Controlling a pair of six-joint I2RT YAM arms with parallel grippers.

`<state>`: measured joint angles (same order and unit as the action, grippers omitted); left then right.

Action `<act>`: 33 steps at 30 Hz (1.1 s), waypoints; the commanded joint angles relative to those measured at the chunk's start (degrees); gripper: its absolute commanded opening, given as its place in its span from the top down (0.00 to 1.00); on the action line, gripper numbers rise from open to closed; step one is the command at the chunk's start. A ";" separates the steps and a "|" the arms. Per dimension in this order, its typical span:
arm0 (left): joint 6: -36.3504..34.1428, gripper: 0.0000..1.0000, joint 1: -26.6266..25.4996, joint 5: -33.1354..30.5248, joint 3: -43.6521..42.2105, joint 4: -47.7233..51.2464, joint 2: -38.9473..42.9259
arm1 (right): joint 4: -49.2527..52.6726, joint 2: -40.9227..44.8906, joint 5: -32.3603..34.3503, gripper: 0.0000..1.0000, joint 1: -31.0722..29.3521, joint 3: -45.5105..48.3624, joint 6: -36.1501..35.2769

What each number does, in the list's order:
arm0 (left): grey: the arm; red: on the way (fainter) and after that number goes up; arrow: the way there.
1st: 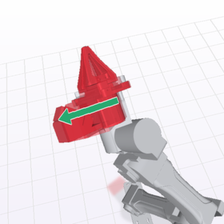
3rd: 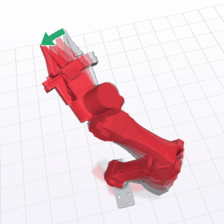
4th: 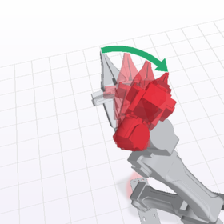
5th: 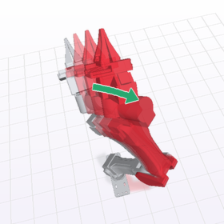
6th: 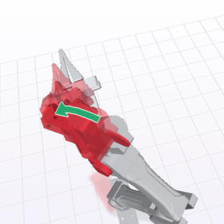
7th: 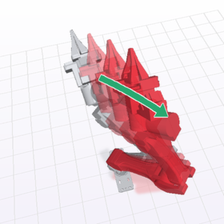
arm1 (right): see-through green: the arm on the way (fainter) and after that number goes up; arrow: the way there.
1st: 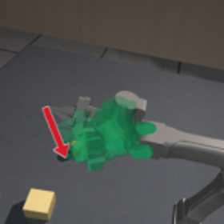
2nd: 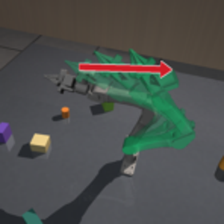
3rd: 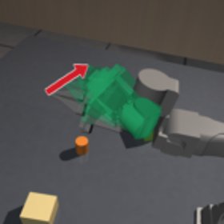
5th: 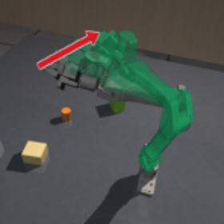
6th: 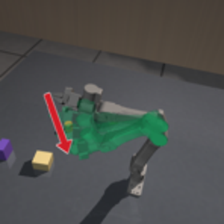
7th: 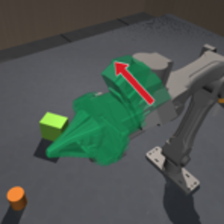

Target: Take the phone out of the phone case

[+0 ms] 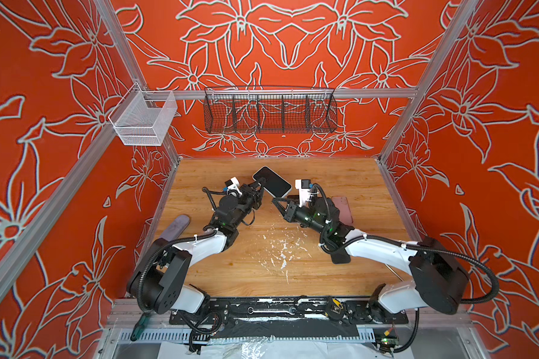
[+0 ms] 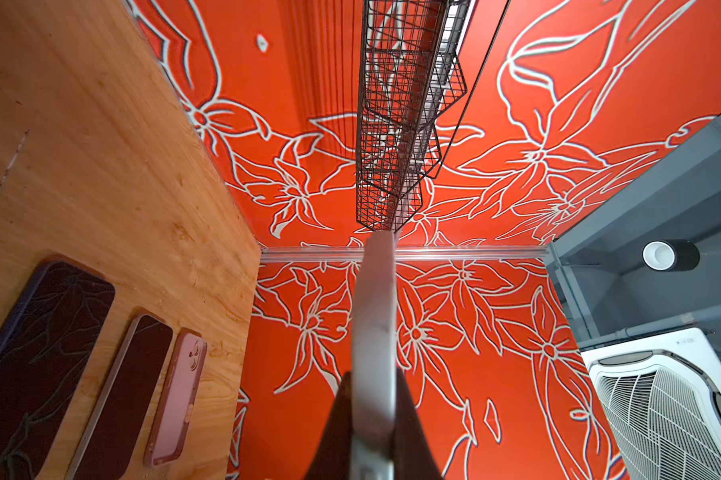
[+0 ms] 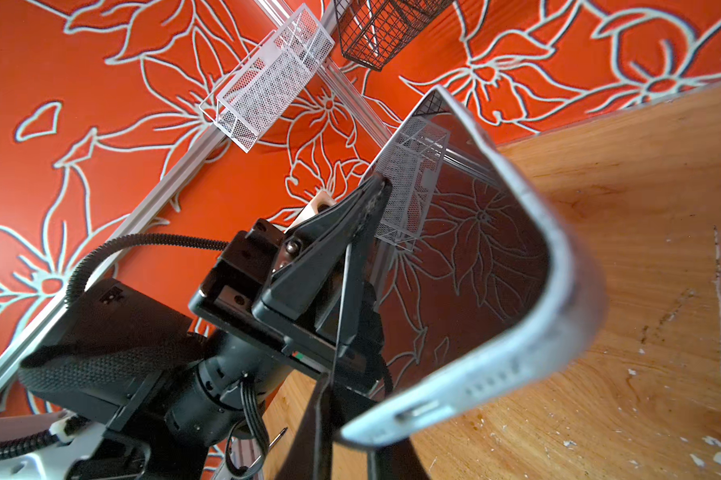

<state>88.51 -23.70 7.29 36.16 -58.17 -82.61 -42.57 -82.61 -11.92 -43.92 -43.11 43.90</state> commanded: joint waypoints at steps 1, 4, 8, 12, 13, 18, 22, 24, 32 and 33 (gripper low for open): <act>0.80 1.00 -2.38 4.01 2.59 -3.48 1.27 | 4.46 -0.80 4.03 0.95 0.32 1.62 -6.27; 2.34 1.00 -2.61 5.18 3.56 -4.16 0.48 | 4.79 -0.80 4.97 0.97 0.32 2.18 -7.73; 4.04 1.00 -3.10 5.87 4.10 -4.84 0.53 | 5.17 -0.61 6.74 0.98 0.30 3.15 -9.43; 4.30 1.00 -3.36 6.19 4.62 -3.91 1.35 | 5.34 -0.42 9.80 0.98 0.33 4.52 -9.34; 4.47 1.00 -3.45 6.18 4.72 -4.01 1.46 | 5.71 -0.23 9.90 0.99 0.28 4.59 -9.74; 4.27 1.00 -3.54 6.66 4.75 -3.62 2.04 | 5.61 0.55 11.01 0.99 0.63 5.82 -9.14; 2.30 1.00 -3.54 7.53 4.71 -3.16 2.58 | 6.09 2.36 10.69 0.98 1.07 6.93 -9.50; 1.61 1.00 -3.54 8.41 4.71 -2.25 2.82 | 6.16 3.93 10.21 0.98 1.54 7.96 -9.02; -4.70 1.00 -3.13 13.01 6.67 0.68 3.05 | 9.57 9.11 0.06 0.90 5.03 7.74 -10.09; -5.81 1.00 -2.79 13.70 7.00 1.00 3.14 | 10.60 9.70 -1.61 0.86 5.36 7.42 -10.58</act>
<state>86.24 -26.33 14.83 40.60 -52.51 -83.00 -38.41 -73.95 -13.21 -41.34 -36.18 35.35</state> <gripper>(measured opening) 0.097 0.125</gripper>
